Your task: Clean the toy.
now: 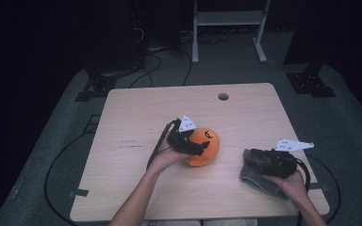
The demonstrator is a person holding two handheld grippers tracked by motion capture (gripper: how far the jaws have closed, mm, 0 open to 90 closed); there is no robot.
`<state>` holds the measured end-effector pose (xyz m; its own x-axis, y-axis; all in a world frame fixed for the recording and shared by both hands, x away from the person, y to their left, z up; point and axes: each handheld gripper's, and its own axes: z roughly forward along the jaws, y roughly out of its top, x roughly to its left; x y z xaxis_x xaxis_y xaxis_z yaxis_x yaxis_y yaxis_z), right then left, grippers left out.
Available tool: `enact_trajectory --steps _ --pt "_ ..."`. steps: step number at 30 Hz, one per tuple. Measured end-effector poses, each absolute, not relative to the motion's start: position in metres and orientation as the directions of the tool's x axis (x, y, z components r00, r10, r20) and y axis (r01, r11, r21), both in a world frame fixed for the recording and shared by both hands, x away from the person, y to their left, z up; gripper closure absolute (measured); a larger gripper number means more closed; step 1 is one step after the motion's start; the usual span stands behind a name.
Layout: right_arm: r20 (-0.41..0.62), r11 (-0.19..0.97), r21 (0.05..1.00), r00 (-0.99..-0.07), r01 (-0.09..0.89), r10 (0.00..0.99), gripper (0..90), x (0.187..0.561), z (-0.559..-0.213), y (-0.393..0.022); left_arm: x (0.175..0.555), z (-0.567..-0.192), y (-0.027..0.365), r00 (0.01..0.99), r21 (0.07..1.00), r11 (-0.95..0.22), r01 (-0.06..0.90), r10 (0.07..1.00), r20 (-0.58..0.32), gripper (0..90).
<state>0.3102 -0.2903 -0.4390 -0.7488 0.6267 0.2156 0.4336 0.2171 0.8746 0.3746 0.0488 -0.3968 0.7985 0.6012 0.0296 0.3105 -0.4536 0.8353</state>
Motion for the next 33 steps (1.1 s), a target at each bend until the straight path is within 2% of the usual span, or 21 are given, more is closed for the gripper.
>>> enact_trajectory --steps 20,24,33 --pt "0.204 0.211 0.882 -0.743 0.422 0.637 37.8 0.307 -0.442 -0.291 0.341 -0.395 0.087 0.778 0.865 -0.428 0.261 0.623 0.073 12.2" --pt "0.198 0.212 0.882 -0.741 0.420 0.642 37.2 0.307 -0.442 -0.293 0.335 -0.402 0.097 0.775 0.862 -0.428 0.271 0.629 0.069 11.3" --pt "0.209 0.203 0.880 -0.732 0.431 0.649 36.5 0.309 -0.444 -0.295 0.320 -0.415 0.120 0.737 0.892 -0.346 0.291 0.676 0.022 11.0"
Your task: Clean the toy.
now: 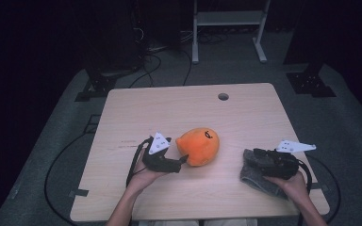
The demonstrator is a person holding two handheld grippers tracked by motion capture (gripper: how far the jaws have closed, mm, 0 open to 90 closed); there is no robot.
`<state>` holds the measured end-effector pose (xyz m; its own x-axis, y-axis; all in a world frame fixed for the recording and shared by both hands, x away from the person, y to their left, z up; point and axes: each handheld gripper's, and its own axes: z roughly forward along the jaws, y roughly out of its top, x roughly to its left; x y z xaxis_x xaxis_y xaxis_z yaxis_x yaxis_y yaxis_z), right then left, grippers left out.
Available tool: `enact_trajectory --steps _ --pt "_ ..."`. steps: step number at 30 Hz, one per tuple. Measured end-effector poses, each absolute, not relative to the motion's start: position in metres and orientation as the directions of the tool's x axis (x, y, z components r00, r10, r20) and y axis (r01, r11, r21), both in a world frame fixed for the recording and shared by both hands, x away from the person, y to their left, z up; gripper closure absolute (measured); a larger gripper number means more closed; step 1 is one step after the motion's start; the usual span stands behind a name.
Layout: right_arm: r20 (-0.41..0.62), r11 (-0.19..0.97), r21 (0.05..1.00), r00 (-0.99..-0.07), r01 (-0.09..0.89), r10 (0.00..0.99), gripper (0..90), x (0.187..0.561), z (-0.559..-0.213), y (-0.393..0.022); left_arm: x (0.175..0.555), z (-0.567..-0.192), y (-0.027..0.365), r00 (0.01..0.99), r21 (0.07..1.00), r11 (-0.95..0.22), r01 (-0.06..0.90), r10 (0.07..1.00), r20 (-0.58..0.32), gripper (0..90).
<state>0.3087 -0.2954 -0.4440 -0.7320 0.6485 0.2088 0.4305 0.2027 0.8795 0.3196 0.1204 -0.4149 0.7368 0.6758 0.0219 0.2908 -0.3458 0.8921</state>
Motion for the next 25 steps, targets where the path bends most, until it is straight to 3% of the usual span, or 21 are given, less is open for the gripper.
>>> enact_trajectory --steps 4,9,25 --pt "0.219 0.193 0.880 -0.729 0.435 0.648 36.7 0.308 -0.445 -0.296 0.314 -0.421 0.130 0.728 0.900 -0.310 0.306 0.685 -0.012 11.0" --pt "0.224 0.190 0.879 -0.729 0.438 0.647 36.7 0.307 -0.447 -0.295 0.306 -0.428 0.132 0.700 0.894 -0.355 0.272 0.711 0.070 11.0" --pt "0.253 0.165 0.876 -0.721 0.454 0.645 36.9 0.301 -0.450 -0.300 0.282 -0.458 0.158 0.649 0.884 -0.323 0.339 0.761 0.030 9.8"
